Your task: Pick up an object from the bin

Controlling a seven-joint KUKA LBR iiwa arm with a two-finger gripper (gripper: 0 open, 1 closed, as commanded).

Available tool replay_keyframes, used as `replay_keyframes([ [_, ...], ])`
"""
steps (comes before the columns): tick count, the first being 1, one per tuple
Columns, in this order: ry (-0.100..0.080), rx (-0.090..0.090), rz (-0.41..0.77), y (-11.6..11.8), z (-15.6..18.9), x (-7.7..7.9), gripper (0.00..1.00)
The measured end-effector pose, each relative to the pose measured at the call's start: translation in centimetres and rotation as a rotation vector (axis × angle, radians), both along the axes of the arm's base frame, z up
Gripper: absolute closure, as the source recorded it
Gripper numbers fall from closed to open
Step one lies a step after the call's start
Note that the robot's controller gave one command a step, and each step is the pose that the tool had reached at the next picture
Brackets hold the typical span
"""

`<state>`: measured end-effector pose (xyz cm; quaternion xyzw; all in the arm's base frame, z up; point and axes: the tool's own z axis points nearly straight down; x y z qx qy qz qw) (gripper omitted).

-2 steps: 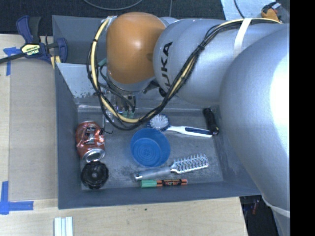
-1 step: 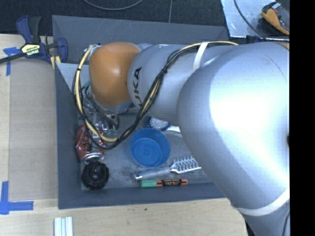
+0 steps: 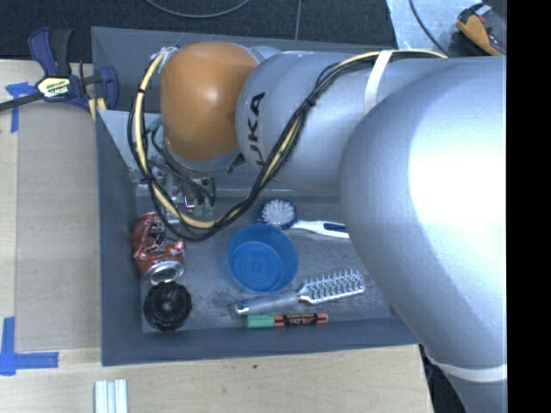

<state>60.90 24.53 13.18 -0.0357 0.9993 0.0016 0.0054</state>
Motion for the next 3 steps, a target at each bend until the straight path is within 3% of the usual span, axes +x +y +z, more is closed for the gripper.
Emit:
replay_keyframes([
  [1, 0.003, -0.001, -0.339, -0.4, -3.2, -0.1, 0.0],
  [2, -0.01, -0.006, 0.456, -0.3, -4.8, -2.7, 0.0],
  [3, -0.008, -0.01, 0.186, -0.3, -5.4, -2.7, 1.0],
])
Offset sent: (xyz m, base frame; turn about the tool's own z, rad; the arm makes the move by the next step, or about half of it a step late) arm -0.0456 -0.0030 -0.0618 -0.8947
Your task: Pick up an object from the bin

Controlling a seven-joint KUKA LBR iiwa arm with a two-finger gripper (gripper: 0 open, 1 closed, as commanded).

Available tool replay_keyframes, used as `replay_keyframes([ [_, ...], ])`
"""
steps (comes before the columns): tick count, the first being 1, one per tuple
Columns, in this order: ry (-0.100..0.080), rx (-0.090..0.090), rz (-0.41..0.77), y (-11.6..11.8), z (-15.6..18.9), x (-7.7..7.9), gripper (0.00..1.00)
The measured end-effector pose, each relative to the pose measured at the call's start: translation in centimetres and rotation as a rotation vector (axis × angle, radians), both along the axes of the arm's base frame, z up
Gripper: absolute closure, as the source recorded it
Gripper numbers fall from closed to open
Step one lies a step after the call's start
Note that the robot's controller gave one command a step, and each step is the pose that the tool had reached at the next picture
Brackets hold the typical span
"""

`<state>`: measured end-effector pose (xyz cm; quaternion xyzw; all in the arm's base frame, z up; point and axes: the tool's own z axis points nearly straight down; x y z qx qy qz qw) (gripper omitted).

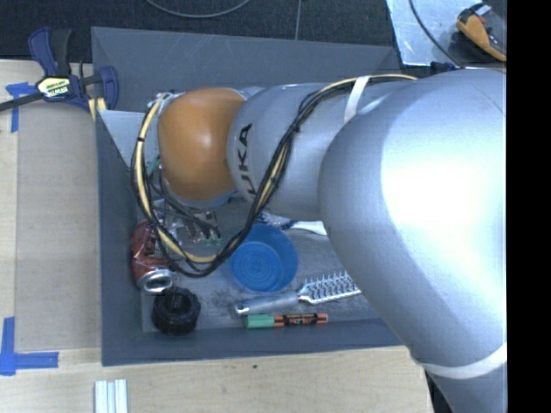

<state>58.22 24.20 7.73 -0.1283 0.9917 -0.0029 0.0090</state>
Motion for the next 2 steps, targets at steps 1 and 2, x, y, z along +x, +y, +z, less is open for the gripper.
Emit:
replay_keyframes([
  [1, 0.0, 0.0, -0.001, 0.0, 0.0, 0.0, 1.0],
  [2, 0.007, -0.002, -0.002, -0.1, 1.3, -0.4, 1.0],
])
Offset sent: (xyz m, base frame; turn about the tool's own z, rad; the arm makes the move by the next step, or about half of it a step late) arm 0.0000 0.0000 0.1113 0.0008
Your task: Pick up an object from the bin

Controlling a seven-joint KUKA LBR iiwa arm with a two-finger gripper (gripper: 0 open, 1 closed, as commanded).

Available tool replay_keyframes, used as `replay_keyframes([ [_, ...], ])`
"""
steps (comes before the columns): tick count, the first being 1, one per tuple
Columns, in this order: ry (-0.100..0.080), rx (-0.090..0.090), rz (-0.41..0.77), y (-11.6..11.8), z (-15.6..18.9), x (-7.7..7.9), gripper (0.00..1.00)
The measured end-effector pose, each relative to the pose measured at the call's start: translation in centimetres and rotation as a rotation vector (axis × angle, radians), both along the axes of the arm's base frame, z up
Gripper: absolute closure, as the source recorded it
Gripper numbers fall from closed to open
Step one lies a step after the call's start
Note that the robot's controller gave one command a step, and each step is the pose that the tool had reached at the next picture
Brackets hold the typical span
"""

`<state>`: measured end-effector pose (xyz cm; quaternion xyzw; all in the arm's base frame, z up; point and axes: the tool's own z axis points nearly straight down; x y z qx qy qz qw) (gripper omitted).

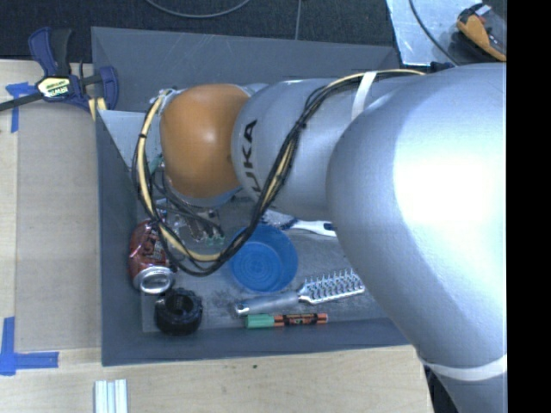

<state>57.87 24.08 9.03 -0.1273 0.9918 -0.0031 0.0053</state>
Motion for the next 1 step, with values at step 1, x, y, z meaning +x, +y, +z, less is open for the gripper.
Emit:
replay_keyframes([
  [1, -0.005, 0.002, 0.001, 0.12, 5.03, 0.15, 1.0],
])
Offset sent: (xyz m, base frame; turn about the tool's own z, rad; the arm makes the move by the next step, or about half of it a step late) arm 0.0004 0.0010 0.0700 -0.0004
